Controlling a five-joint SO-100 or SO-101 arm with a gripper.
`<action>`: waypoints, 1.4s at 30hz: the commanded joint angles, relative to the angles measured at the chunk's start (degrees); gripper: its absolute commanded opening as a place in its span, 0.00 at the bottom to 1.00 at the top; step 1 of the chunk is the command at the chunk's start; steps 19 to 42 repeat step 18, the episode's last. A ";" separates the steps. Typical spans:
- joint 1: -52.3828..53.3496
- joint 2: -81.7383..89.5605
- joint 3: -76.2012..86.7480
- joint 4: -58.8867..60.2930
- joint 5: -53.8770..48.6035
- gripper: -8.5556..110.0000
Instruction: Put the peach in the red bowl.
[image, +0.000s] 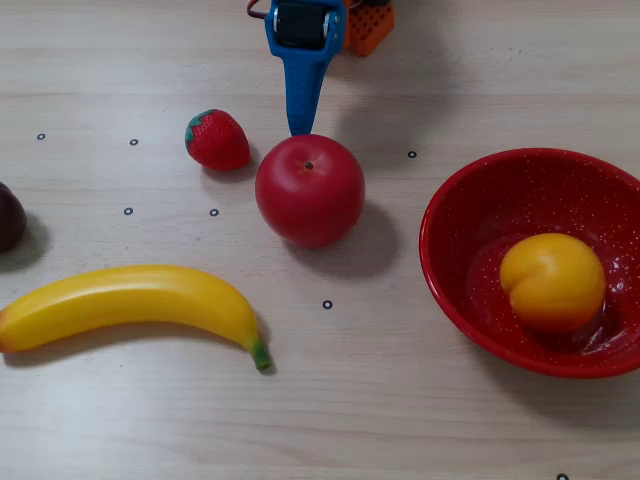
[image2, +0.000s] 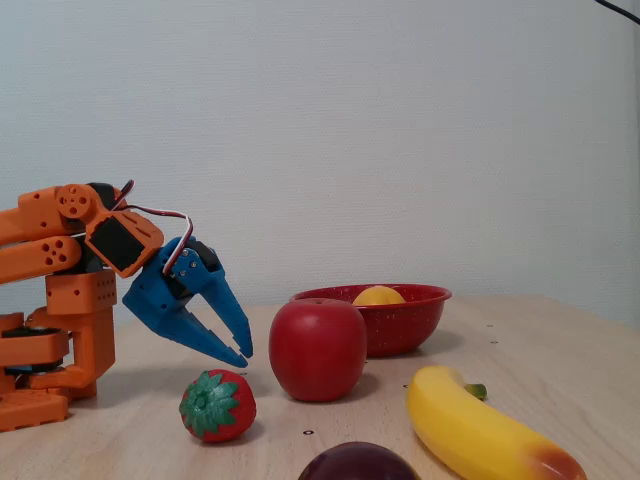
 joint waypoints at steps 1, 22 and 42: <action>0.88 0.53 0.44 -2.02 -0.97 0.07; 0.97 0.53 0.53 -2.11 -0.53 0.07; 0.97 0.53 0.53 -2.11 -0.53 0.07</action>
